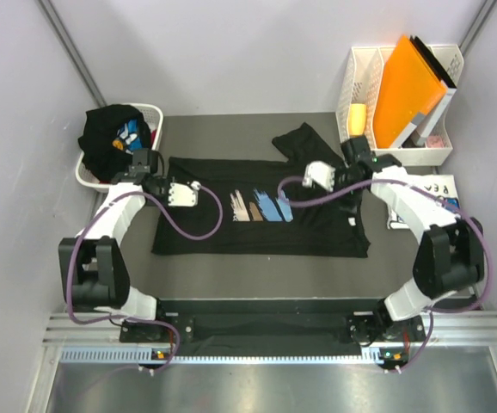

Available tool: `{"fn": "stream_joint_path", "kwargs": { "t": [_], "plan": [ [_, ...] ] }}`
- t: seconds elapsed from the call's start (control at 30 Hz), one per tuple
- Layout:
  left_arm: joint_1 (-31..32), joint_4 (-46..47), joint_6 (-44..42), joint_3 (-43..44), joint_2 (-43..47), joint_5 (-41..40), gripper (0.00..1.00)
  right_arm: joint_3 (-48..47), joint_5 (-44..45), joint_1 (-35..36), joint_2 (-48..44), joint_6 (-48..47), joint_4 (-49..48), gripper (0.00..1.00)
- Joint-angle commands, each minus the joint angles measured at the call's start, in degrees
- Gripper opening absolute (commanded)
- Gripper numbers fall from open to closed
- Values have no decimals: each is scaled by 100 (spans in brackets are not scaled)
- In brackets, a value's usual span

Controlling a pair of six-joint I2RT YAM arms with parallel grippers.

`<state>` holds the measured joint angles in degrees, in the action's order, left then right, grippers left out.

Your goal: Fold and stack the t-shirts

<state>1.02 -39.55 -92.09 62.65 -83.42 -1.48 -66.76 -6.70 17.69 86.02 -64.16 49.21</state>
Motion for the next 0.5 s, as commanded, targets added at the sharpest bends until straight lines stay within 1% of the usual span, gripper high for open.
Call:
{"fn": "stream_joint_path", "kwargs": {
  "t": [0.0,0.03,0.07,0.1,0.13,0.17,0.2,0.23,0.3,0.37,0.47],
  "plan": [
    [4,552,218,37,-455,577,35,-1144,-332,-319,1027,1220,-720,63],
    [21,754,340,-51,-587,596,30,-1599,-349,-424,1240,1413,-755,61],
    [56,1130,376,-95,-666,526,26,-1873,-541,-494,1686,1676,-685,59],
    [144,1395,411,-148,-763,438,18,-2415,-613,-538,1916,1801,-537,53],
    [205,1693,638,-226,-981,307,2,-2690,-639,-608,2136,1941,-466,49],
    [258,2114,744,-210,-1105,201,0,-2945,-761,-653,2513,2125,-395,45],
    [363,2222,850,-157,-1376,-78,0,-3365,-789,-688,2682,2214,-343,38],
    [425,2293,1182,52,-1492,-159,0,-3535,-789,-723,2814,2372,-342,33],
    [513,2268,1456,325,-1843,-204,0,-3886,-859,-750,3087,2426,-298,23],
    [618,2189,1773,703,-2020,-230,0,-4037,-772,-750,3271,2461,-272,21],
    [759,2302,1914,828,-2161,-213,0,-4003,-780,-750,3351,2347,-245,23]
  ]
}}
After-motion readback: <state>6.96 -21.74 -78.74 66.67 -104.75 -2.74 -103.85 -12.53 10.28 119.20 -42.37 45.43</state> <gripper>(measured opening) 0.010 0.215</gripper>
